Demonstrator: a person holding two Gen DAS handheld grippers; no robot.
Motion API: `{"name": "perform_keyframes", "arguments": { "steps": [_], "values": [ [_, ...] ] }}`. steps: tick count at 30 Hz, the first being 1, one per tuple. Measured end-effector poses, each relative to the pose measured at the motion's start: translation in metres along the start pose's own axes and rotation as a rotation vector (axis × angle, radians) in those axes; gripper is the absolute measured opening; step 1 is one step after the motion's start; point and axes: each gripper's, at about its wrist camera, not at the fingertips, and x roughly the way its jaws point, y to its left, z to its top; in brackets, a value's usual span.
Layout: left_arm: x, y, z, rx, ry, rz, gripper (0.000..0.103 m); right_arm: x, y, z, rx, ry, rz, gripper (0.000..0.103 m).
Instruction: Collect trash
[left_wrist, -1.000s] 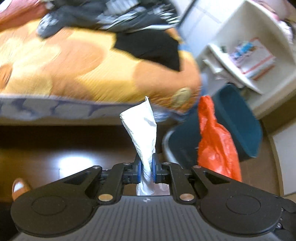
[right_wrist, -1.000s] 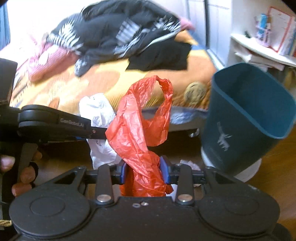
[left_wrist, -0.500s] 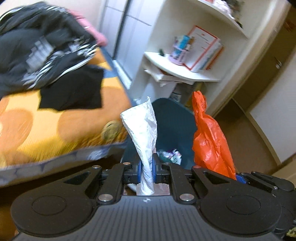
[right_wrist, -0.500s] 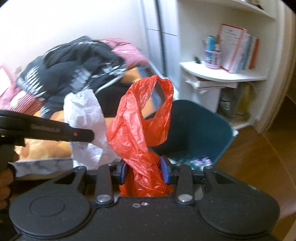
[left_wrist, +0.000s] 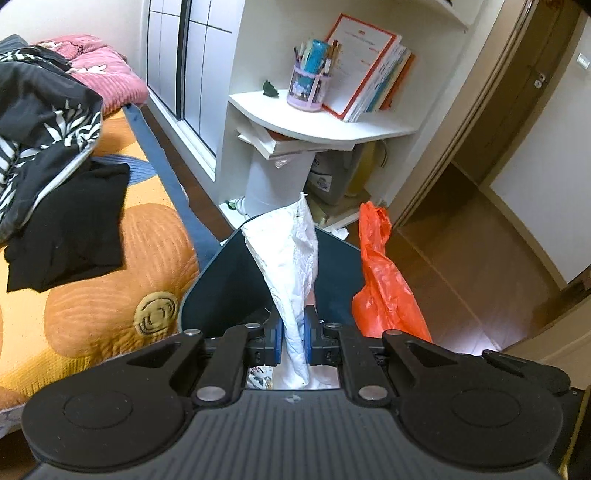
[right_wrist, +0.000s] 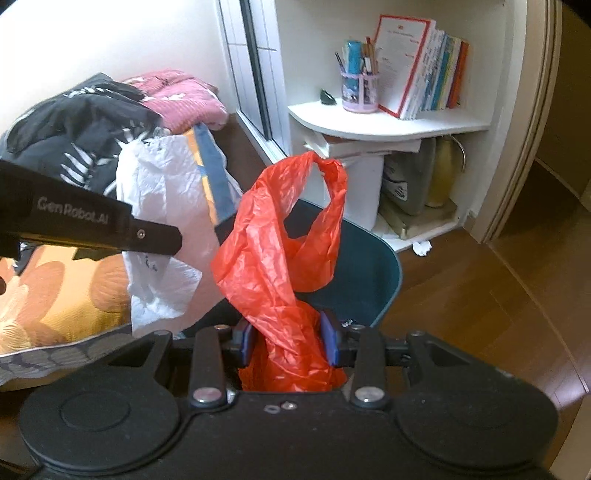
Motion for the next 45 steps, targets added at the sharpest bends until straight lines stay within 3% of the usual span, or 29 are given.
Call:
{"name": "perform_keyframes", "arguments": {
  "steps": [11, 16, 22, 23, 27, 28, 45],
  "values": [
    [0.075, -0.003, -0.006, 0.035, 0.154, 0.030, 0.011, 0.034, -0.007, -0.005, 0.015, 0.045, 0.031, 0.039],
    [0.096, -0.002, -0.014, 0.029, 0.208, 0.030, 0.011, 0.041, -0.006, -0.011, -0.011, 0.047, 0.052, 0.040],
    [0.108, -0.001, -0.018, 0.012, 0.244, 0.035, 0.016, 0.042, 0.001, -0.012, -0.050, 0.033, 0.016, 0.045],
    [0.108, -0.001, -0.018, 0.005, 0.245, 0.039, 0.019, 0.043, 0.001, -0.012, -0.055, 0.028, 0.005, 0.046],
    [0.102, -0.001, -0.017, -0.002, 0.216, 0.053, 0.062, 0.041, -0.001, -0.010, -0.052, 0.003, -0.017, 0.050],
    [0.099, -0.001, -0.016, 0.000, 0.202, 0.057, 0.067, 0.039, -0.001, -0.010, -0.050, -0.003, -0.016, 0.050],
    [0.023, -0.007, -0.020, 0.030, 0.076, 0.033, 0.068, -0.009, 0.006, -0.007, -0.056, -0.057, 0.005, 0.053]
  ]
}}
